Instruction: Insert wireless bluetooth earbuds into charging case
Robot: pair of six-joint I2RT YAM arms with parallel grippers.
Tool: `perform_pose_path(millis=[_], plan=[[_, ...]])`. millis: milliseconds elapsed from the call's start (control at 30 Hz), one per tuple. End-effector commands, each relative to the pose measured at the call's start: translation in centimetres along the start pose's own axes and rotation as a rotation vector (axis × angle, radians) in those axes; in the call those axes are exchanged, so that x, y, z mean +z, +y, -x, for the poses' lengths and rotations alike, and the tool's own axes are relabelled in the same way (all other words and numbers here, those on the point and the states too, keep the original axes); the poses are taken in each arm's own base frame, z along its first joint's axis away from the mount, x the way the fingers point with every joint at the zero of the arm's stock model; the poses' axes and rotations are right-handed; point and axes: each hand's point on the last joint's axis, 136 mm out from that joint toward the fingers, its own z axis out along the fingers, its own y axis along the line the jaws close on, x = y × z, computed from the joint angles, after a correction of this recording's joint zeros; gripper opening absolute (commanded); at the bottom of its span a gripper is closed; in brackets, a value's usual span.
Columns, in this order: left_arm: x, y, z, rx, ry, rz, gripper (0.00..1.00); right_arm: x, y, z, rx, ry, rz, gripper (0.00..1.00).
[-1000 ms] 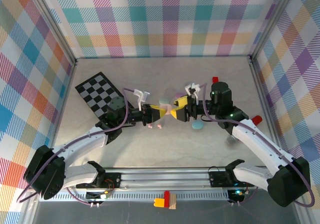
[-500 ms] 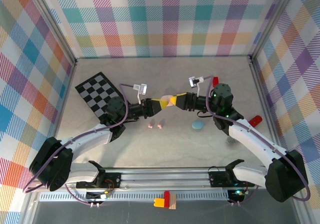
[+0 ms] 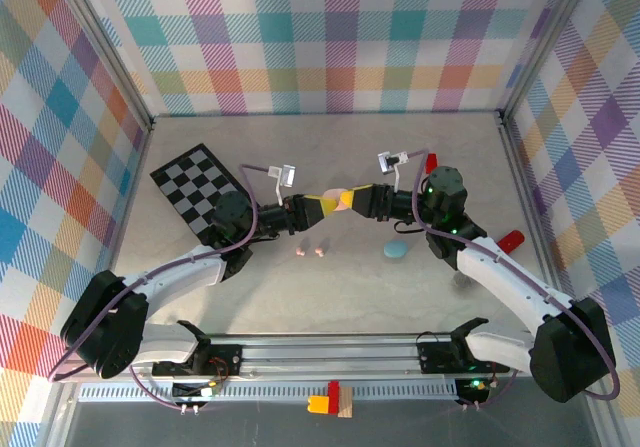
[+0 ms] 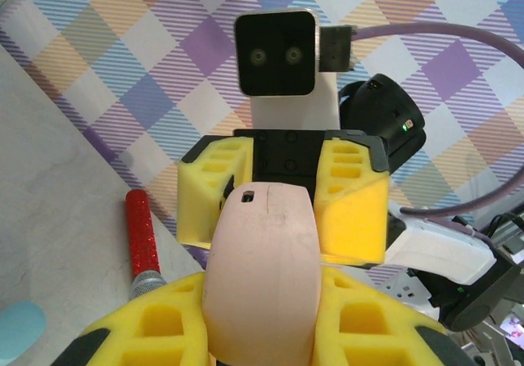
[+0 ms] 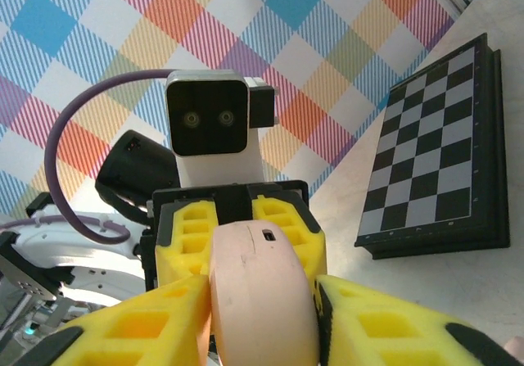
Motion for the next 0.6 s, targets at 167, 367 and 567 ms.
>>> perform_pose_path(millis=[167,367,567], plan=[[0.8,-1.4,1.0,0.038,-0.010,-0.059,0.16,0.0,0.0,-0.3,-0.015,0.000,0.005,0.09],[0.7,-0.9,2.1,0.207,-0.078,-0.015,0.90,-1.4,-0.9,1.2,0.055,-0.086,-0.034,0.02],[-1.3,-0.9,2.2,0.741,-0.214,0.023,1.00,-2.8,-1.4,2.1,0.213,-0.091,-0.020,0.00]])
